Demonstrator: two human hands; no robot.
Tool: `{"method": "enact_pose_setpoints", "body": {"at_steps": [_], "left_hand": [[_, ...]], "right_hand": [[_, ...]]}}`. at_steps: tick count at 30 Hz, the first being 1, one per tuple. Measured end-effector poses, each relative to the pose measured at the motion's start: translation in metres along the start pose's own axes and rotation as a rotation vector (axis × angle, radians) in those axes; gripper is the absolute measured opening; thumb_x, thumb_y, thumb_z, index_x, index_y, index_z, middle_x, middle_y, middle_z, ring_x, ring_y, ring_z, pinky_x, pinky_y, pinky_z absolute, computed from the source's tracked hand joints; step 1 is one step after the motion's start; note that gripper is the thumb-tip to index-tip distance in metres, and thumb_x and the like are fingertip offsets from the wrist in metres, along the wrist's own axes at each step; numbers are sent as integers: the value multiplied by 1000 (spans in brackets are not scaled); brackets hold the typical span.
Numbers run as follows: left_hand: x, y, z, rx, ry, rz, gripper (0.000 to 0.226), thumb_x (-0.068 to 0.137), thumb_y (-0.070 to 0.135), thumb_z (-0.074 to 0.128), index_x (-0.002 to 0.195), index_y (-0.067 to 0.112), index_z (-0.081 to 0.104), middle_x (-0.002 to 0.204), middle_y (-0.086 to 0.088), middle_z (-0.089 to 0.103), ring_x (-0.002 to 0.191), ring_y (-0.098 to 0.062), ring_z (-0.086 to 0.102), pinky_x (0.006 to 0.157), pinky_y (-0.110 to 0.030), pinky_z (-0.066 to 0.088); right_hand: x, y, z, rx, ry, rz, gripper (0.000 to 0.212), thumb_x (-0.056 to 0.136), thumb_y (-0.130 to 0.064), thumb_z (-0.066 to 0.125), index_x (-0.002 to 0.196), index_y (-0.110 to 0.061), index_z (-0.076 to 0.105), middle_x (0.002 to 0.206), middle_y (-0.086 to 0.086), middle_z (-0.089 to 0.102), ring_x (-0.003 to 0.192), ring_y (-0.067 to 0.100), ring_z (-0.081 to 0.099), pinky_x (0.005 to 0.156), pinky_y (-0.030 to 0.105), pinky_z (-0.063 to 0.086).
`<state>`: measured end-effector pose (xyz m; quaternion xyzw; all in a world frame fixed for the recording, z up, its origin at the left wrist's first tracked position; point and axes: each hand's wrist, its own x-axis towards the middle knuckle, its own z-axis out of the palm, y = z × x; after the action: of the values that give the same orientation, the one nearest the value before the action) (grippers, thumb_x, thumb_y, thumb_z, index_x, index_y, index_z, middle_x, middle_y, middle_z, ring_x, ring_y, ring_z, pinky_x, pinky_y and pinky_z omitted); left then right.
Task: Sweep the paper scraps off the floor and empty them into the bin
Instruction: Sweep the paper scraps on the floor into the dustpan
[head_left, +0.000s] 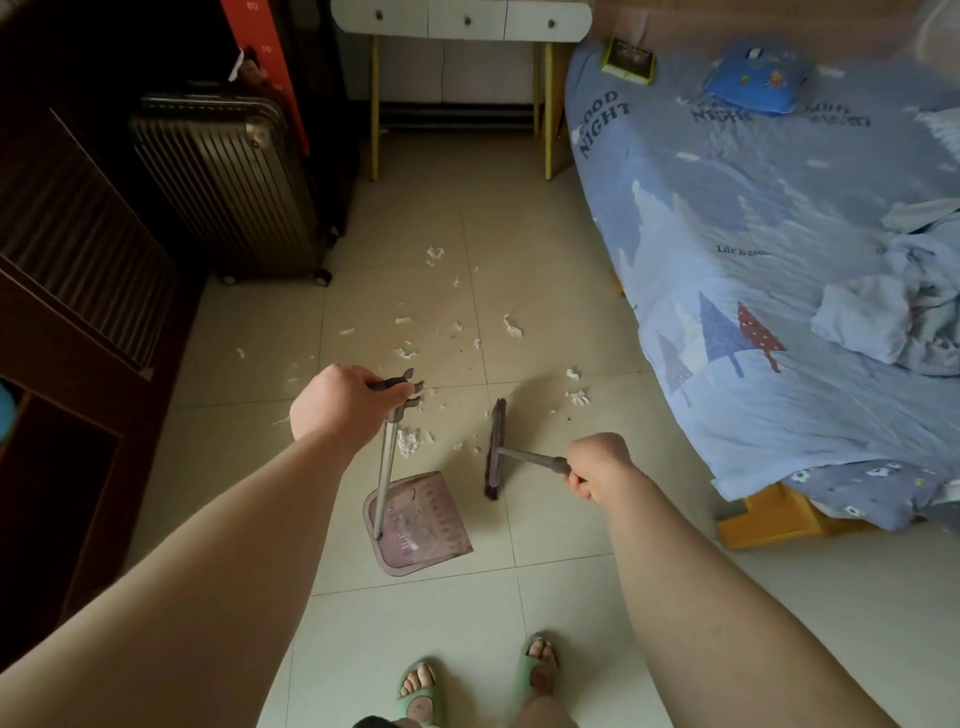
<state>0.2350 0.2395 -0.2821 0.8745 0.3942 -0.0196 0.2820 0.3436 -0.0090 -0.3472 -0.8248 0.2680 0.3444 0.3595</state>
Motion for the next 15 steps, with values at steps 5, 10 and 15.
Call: {"method": "enact_pose_setpoints", "body": {"at_steps": [5,10,15], "left_hand": [[15,18,5,-18,18,-20,35,80,58,68,72,25,74,55,4,61,49,-15,54,46,-20,32],[21,36,22,-34,56,-77,32,80,59,69,73,27,72,63,2,67,56,-17,60,50,-21,40],[27,60,38,-65,99,-145,31,80,58,68,74,28,74,61,2,66,53,-16,58,47,-20,37]], "right_hand": [[30,-5,-46,-84,160,-105,16,83,-1,48,67,-5,54,61,12,56,45,21,49,39,17,33],[60,-17,-80,-233,223,-160,15,85,-5,53,71,-7,49,70,10,54,63,25,55,50,25,38],[100,-27,-110,-326,236,-156,22,87,-2,51,66,-7,47,72,11,56,69,26,59,53,26,42]]}}
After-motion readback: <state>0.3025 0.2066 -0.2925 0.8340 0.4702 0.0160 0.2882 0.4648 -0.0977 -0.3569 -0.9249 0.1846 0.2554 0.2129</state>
